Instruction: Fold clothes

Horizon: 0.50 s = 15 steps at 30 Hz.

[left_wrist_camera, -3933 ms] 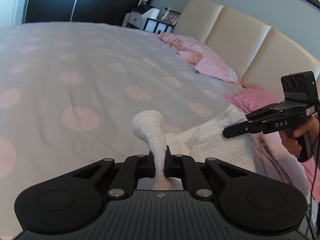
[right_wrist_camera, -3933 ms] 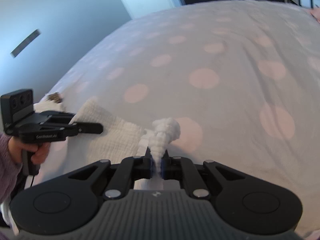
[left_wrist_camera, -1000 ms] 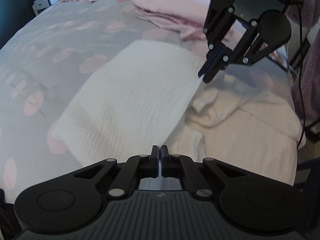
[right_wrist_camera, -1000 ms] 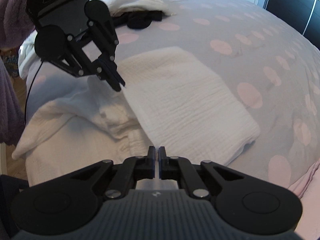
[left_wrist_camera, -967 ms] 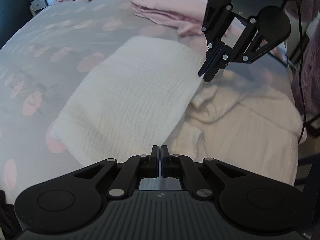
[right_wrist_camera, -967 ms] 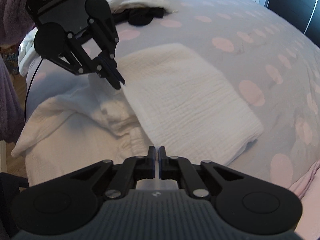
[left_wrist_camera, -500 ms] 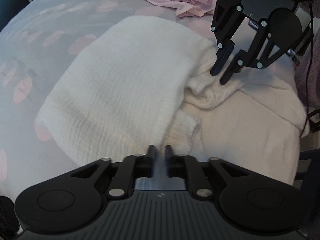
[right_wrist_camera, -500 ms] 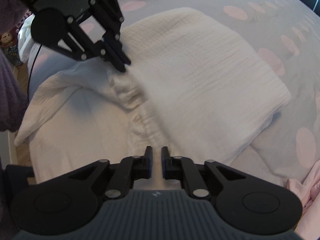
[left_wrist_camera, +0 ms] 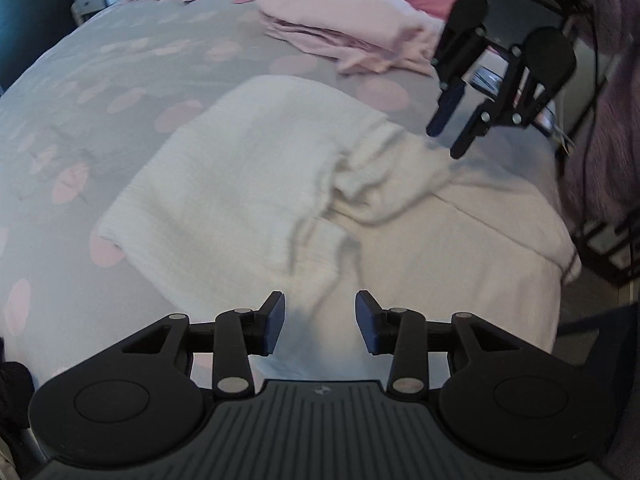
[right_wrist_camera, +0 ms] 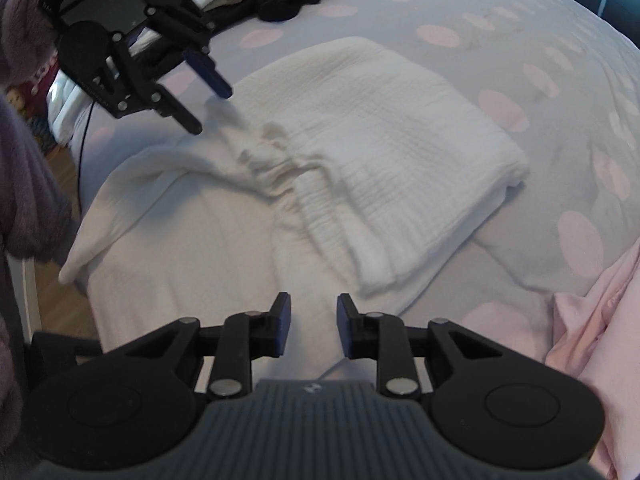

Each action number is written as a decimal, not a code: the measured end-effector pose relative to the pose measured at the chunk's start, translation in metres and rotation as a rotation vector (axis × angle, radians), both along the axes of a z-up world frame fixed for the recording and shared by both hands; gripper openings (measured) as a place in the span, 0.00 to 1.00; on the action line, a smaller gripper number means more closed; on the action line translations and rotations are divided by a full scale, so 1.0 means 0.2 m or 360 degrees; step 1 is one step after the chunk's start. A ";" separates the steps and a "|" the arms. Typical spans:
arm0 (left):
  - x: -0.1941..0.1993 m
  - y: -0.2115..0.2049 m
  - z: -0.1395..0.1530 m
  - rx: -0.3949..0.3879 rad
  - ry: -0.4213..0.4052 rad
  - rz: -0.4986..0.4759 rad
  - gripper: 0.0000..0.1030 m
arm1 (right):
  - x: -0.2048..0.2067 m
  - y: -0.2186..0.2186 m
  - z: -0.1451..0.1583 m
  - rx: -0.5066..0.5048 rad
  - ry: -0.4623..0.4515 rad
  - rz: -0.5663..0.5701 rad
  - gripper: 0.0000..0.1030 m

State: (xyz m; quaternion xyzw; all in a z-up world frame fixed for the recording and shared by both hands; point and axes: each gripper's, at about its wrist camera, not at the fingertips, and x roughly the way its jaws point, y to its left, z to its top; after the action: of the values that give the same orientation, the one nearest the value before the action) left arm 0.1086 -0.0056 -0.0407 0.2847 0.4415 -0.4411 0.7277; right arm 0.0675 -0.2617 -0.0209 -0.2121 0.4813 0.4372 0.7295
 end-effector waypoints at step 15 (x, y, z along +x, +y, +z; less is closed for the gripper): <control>-0.84 0.02 -0.07 0.0242 -0.0320 -0.0491 0.37 | -0.82 0.05 -0.05 -0.0186 -0.0328 0.0558 0.47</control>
State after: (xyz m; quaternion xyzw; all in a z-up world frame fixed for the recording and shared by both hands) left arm -0.0603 -0.0016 -0.0556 0.4457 0.3497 -0.4820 0.6683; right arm -0.0961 -0.2507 -0.0300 -0.3780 0.3844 0.5047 0.6742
